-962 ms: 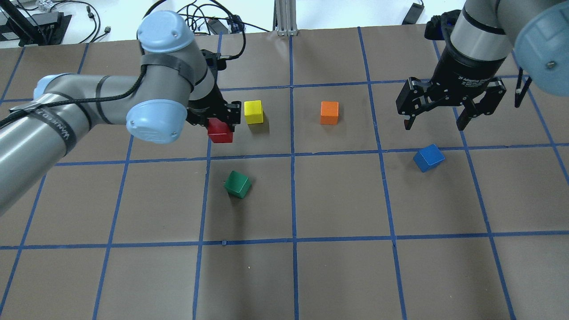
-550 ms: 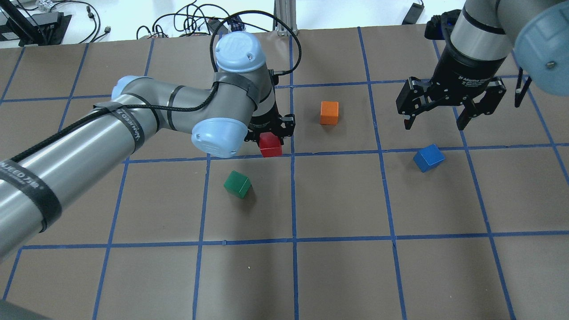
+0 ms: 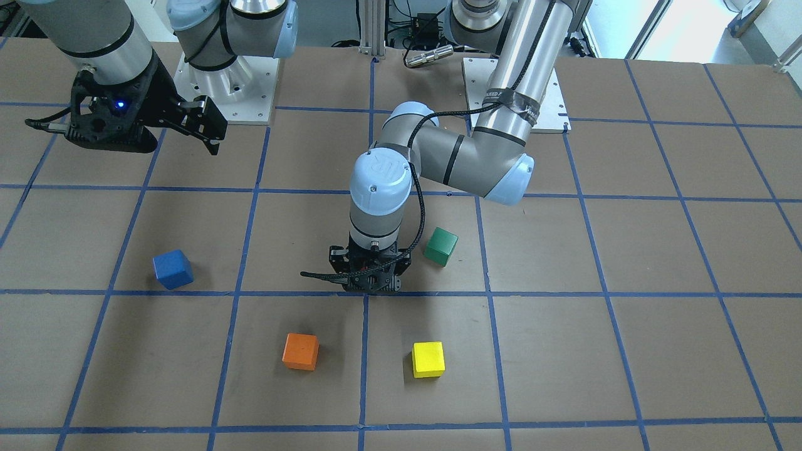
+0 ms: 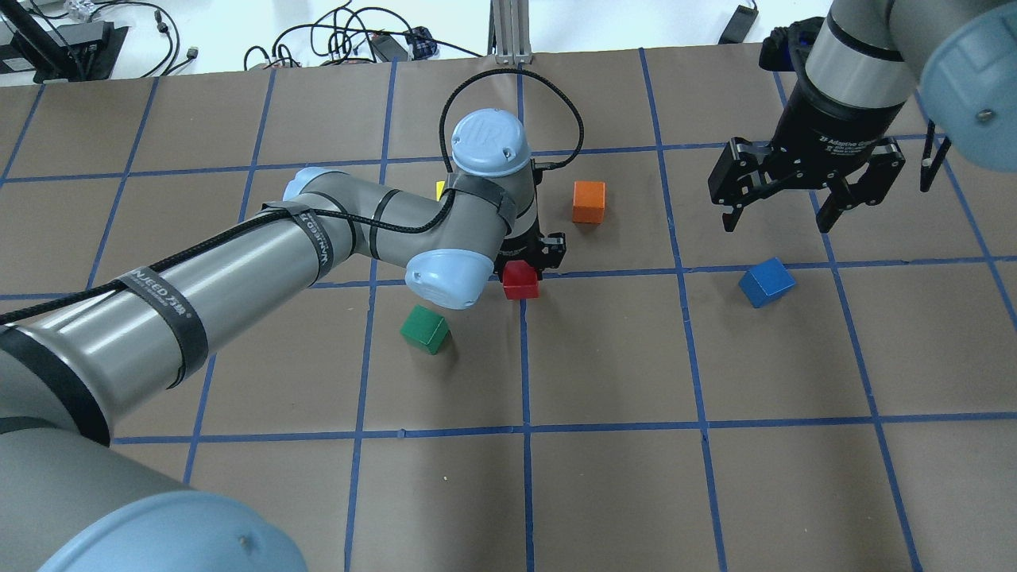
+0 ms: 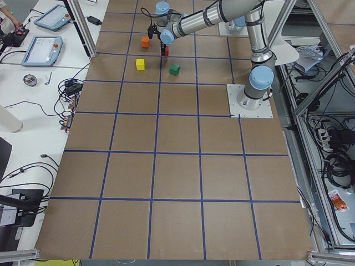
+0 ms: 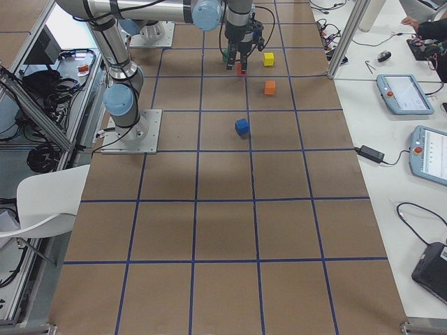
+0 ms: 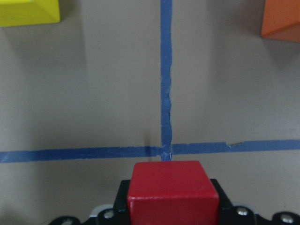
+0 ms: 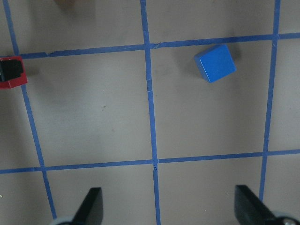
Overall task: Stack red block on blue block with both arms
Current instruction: 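Lower the red cube and open the left gripper to release it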
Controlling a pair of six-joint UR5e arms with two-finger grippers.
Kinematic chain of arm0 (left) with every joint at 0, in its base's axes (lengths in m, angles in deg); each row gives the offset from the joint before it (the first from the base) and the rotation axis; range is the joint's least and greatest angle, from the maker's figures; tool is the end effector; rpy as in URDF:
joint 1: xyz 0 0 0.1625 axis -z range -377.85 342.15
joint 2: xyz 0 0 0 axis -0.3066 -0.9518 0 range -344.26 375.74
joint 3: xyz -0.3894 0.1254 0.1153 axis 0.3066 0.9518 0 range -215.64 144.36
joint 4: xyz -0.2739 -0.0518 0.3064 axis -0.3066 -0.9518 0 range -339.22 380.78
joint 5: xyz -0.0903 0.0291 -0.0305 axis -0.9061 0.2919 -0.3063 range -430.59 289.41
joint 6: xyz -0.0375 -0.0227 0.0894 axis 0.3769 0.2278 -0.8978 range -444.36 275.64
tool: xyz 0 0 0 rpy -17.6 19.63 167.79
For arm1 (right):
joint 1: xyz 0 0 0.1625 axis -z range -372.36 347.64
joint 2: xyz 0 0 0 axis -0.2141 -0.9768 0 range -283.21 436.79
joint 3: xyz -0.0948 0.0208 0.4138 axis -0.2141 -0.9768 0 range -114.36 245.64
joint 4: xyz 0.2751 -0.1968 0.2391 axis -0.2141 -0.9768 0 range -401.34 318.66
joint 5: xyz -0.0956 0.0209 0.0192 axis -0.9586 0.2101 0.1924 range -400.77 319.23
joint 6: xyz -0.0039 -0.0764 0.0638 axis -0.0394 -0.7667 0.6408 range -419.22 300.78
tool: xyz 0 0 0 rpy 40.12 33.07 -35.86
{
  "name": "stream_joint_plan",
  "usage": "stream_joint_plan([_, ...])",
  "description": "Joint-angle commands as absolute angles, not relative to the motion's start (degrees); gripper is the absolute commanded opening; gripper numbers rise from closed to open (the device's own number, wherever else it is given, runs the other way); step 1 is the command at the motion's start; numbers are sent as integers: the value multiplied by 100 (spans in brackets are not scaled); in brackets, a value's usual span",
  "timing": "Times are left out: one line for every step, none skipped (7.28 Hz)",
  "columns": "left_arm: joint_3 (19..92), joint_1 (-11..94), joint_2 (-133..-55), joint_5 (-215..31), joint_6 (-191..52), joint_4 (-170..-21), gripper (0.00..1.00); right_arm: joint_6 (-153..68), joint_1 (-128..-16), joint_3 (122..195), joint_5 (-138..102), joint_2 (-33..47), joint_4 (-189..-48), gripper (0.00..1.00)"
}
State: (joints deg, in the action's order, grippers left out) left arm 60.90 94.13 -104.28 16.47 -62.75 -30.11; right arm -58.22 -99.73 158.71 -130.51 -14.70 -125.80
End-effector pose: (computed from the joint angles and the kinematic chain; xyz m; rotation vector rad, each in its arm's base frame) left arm -0.3648 -0.5339 0.2020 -0.0118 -3.0772 0.0341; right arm 0.1122 -0.4731 0.4654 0.0996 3.1277 0.1947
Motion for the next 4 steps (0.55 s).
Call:
stream_joint_plan([6008,9412,-10476,1634,-6371,-2818,100,-5826,-9973,15872,-13050,-1470,-12580,100])
stream_joint_plan([5955,9403,-10485,1616,-6371,-2826,100,-5826,-9973,15872,-13050,-1470,-12580,100])
stream_joint_plan([5885,9299,-10363,1625,-6406,-2861,100,-5895,-9973,15872,-13033,-1461,-12589,100])
stream_joint_plan([5762,9028,-10170,1642,-6676,-3018,100,-5896,-9973,15863,-13024,-1470,-12607,100])
